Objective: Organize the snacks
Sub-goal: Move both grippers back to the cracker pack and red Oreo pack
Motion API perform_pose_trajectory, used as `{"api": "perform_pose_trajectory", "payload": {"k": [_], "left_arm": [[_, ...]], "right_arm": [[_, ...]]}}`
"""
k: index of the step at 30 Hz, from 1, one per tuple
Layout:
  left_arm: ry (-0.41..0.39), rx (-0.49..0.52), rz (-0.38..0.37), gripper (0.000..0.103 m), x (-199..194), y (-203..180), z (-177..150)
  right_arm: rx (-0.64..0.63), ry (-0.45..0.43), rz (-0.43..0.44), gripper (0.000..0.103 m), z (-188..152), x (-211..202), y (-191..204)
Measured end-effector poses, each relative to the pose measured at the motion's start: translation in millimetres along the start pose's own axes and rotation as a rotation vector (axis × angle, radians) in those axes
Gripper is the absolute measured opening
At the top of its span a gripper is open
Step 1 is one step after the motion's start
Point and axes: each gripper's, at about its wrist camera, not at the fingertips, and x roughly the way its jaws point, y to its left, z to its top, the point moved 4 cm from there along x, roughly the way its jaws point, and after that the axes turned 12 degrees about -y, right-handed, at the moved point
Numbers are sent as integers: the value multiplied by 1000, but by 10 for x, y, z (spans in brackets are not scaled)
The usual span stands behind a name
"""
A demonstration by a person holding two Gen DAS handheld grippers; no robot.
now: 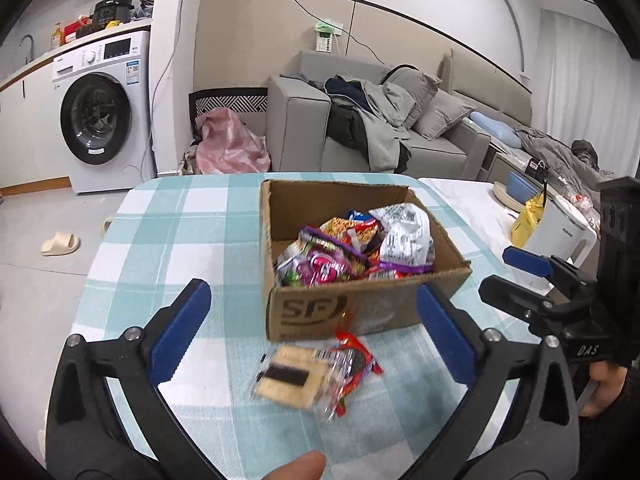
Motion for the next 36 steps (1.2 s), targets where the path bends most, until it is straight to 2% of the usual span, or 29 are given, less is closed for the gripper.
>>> {"api": "perform_pose_trajectory", "payload": {"k": [10,26,36], "left_arm": [[51,16,35,102,-237,94,-368],[159,-25,47,102,12,237,-792],[210,-44,49,102,181,323,-950]], "right_arm": [[12,77,16,103,-299,38,44],[-13,243,61,103,-762,376,223],[-31,282,65,103,-884,537,306]]}}
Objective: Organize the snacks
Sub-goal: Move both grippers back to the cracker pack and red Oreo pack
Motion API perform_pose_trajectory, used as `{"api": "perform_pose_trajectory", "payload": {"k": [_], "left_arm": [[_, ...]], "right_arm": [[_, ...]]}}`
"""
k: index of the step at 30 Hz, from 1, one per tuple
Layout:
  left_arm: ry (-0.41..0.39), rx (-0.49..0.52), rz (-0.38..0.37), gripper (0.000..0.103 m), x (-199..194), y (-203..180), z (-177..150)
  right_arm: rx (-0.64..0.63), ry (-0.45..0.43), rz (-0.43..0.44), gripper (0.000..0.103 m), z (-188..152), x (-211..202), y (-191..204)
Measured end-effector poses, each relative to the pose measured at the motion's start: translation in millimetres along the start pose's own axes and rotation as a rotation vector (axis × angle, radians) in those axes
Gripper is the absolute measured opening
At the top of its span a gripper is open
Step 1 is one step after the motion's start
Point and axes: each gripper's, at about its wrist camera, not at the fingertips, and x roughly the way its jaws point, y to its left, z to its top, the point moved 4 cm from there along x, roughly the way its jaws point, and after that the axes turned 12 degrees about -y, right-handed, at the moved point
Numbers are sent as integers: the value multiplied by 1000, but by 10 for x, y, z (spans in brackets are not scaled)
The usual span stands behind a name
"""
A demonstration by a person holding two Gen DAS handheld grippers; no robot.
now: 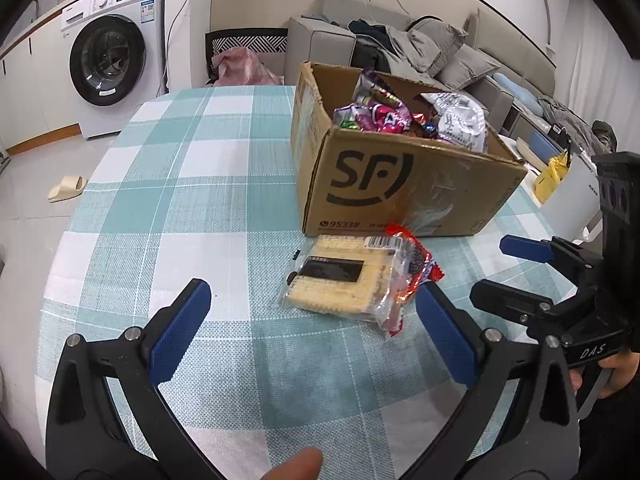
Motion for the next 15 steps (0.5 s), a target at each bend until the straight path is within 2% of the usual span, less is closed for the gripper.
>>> {"api": "perform_pose_trajectory", "payload": {"k": [7,15], "left_arm": [[44,-27,-17,102,169,54,-45],[40,-54,-28,102,225,140,-32]], "right_arm": [[-4,12,-6,103,-33,74,14],[-13,31,10,102,-68,195,83]]}}
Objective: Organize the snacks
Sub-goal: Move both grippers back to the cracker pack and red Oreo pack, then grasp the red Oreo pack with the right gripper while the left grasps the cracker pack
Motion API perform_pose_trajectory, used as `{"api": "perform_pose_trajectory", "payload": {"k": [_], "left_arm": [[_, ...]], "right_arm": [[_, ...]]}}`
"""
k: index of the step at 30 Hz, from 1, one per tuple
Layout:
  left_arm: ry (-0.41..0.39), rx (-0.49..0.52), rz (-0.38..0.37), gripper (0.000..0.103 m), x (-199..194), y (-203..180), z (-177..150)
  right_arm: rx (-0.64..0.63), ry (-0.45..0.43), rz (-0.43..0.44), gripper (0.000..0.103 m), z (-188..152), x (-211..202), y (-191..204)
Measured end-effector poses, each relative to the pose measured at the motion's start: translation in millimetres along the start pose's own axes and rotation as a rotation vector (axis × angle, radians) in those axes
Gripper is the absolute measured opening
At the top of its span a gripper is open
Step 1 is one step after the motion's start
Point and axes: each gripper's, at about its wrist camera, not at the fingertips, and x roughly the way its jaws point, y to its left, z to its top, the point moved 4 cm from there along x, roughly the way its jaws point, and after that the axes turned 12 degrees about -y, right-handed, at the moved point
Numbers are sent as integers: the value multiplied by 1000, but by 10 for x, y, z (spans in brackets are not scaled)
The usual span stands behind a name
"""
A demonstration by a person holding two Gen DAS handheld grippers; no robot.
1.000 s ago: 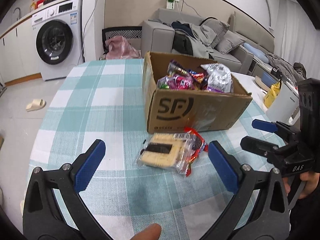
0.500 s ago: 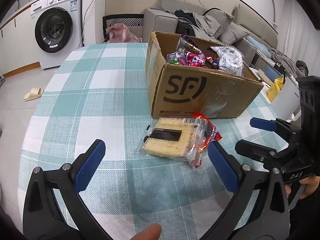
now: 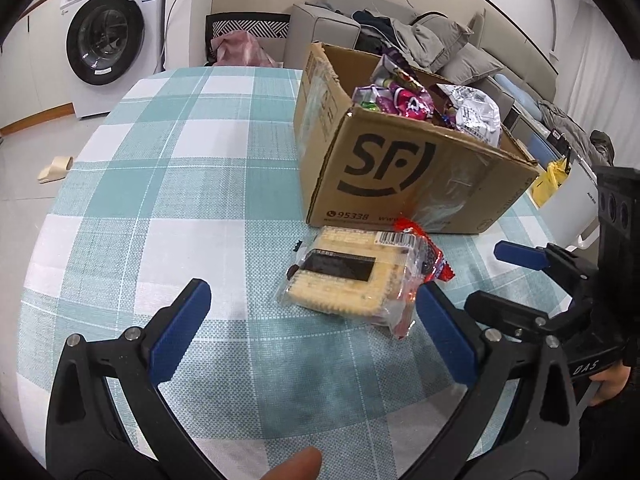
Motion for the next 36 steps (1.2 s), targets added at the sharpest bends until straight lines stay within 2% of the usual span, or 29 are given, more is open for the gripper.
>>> {"api": "perform_pose_trajectory", "payload": {"k": [12,20,21,23,25,28,30,36], "left_arm": [[-5,-20,29,102,-29,220,-3],[-10,-10,12,102,-55,225,-4],[-8,-10,12,102,-56,223,-8],[-6,-14,15,102,-57,226,-12],[-8,-16,15,102,-69,222,-19],[-7,-20,12,102,-67,209,-23],[-7,-17,11,102,-59,189,-19],[-5,-11,8,102,-22,122,-24]], "right_arm": [[-66,29,42,100,0,281,340],[-117,54,54,85,-54,508,535],[-116,54,53,80,-59,542,542],[-127,45,47,74,-44,571,546],[-126,41,63,59,-38,575,553],[-105,39,100,51,-49,547,532],[-81,42,130,50,-72,507,508],[-90,29,91,48,-170,321,399]]}}
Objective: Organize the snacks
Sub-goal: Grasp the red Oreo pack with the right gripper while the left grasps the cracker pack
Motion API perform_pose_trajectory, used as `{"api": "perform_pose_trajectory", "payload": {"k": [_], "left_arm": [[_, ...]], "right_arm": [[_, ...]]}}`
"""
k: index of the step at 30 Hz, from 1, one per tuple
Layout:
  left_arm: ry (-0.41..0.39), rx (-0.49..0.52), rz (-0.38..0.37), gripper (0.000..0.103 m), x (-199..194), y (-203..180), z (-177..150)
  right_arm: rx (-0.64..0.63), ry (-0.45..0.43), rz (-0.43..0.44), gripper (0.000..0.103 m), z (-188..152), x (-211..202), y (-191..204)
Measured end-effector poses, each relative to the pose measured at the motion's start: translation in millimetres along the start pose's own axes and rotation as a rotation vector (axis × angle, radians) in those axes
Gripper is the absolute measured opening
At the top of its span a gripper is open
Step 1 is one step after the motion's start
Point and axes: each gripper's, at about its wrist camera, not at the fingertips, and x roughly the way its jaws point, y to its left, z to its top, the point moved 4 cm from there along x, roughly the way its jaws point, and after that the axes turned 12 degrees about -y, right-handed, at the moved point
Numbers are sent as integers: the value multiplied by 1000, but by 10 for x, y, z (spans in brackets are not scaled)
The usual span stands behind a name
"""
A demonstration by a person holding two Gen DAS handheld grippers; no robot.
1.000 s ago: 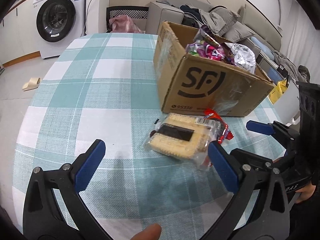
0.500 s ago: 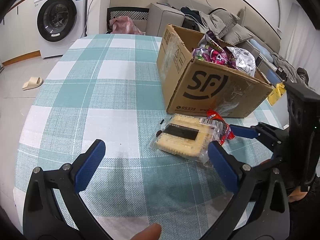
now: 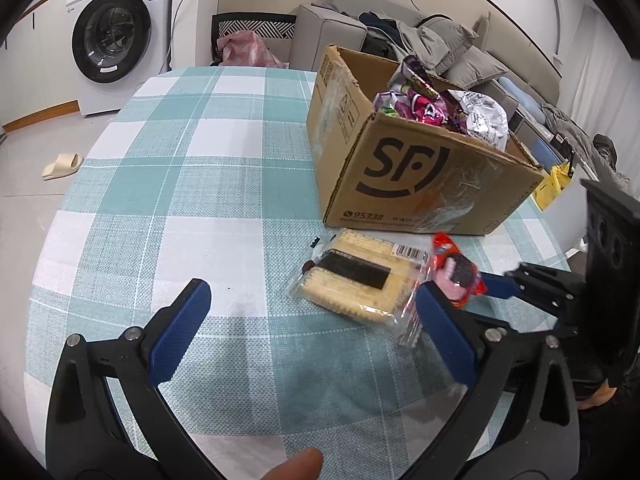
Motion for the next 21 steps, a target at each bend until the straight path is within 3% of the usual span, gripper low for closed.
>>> {"api": "perform_pose_trajectory", "payload": {"k": [18,21], "left_arm": [[113,108,-60,102,418,-358,-204],[117,143,-29,102,451,-401,-219]], "right_arm": [[92,-48,-42,48,-101,-366,-433],[96,-48,-42,48,-105,-429,-468]]}}
